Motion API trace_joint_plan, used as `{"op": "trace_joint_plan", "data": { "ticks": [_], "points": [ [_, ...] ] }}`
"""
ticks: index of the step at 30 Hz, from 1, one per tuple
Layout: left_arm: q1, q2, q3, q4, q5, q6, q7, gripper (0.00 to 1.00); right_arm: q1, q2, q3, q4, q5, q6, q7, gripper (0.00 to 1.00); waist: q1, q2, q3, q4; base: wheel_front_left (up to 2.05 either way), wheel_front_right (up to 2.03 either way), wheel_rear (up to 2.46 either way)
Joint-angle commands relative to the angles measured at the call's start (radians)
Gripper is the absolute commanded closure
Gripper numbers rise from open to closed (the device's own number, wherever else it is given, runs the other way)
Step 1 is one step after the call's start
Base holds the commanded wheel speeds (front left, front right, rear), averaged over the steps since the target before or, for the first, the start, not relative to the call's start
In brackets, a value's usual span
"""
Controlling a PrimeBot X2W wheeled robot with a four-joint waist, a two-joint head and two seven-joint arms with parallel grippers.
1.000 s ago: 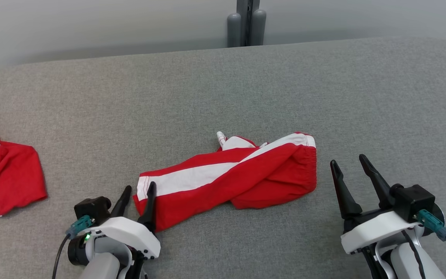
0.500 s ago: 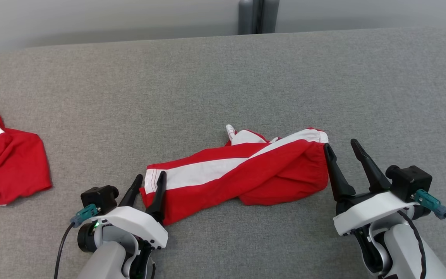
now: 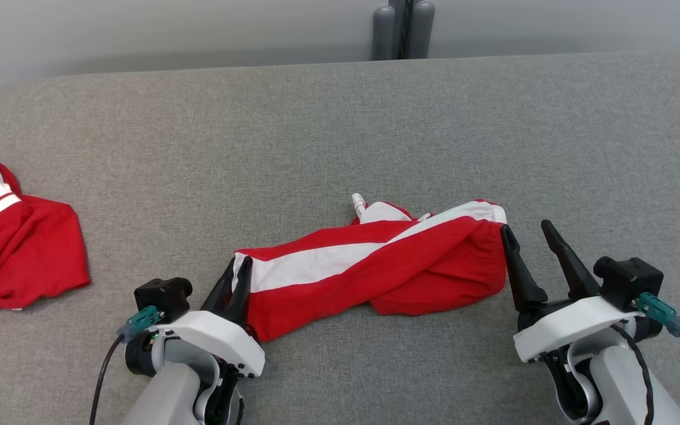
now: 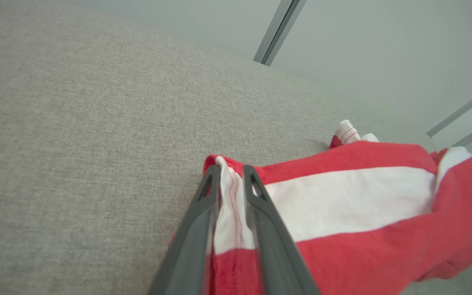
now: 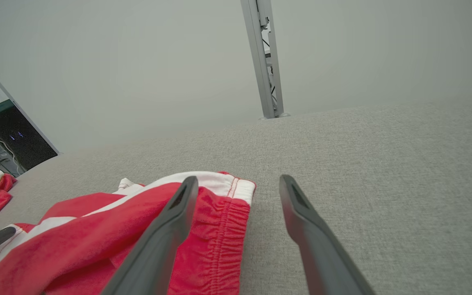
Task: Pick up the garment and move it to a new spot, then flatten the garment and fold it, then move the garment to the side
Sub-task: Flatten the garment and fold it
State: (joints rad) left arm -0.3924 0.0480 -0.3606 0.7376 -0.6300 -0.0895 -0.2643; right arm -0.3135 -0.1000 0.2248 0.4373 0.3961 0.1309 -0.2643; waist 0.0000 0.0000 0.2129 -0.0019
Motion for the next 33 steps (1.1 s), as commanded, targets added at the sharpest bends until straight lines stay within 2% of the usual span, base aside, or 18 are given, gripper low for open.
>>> {"op": "trace_joint_plan", "data": {
  "ticks": [1,13,23,30,31,33],
  "points": [
    [0.008,0.005,-0.001,0.005,0.011,0.005,0.000,1.00,0.004,-0.002,-0.004,0.004,0.007,0.000,0.000,0.00,0.0000,0.0000,-0.001,0.001,0.00,0.00,0.00],
    [0.012,0.004,0.001,0.001,0.027,0.007,0.000,1.00,-0.049,0.003,0.024,0.066,0.106,0.000,0.000,0.00,0.0000,0.0000,-0.001,0.018,0.00,0.00,0.00],
    [0.017,0.005,0.003,-0.018,0.042,0.009,0.000,1.00,-0.102,0.013,0.065,0.160,0.310,0.000,0.000,0.00,0.0000,0.0000,0.004,0.026,0.00,0.00,0.00],
    [0.018,0.005,0.007,-0.027,0.050,0.012,0.000,1.00,-0.152,-0.015,0.131,0.202,0.424,0.000,0.000,0.00,0.0000,0.0000,0.014,0.033,0.00,0.00,0.00],
    [0.018,0.005,0.008,-0.028,0.051,0.011,0.000,1.00,-0.155,-0.018,0.134,0.202,0.437,0.000,0.000,0.02,0.0000,0.0000,0.015,0.034,0.00,0.00,0.00],
    [0.020,0.004,0.010,-0.030,0.052,0.012,0.000,1.00,-0.158,-0.024,0.142,0.206,0.457,0.000,0.000,0.15,0.0000,0.0000,0.016,0.035,0.00,0.00,0.00]
  ]
}}
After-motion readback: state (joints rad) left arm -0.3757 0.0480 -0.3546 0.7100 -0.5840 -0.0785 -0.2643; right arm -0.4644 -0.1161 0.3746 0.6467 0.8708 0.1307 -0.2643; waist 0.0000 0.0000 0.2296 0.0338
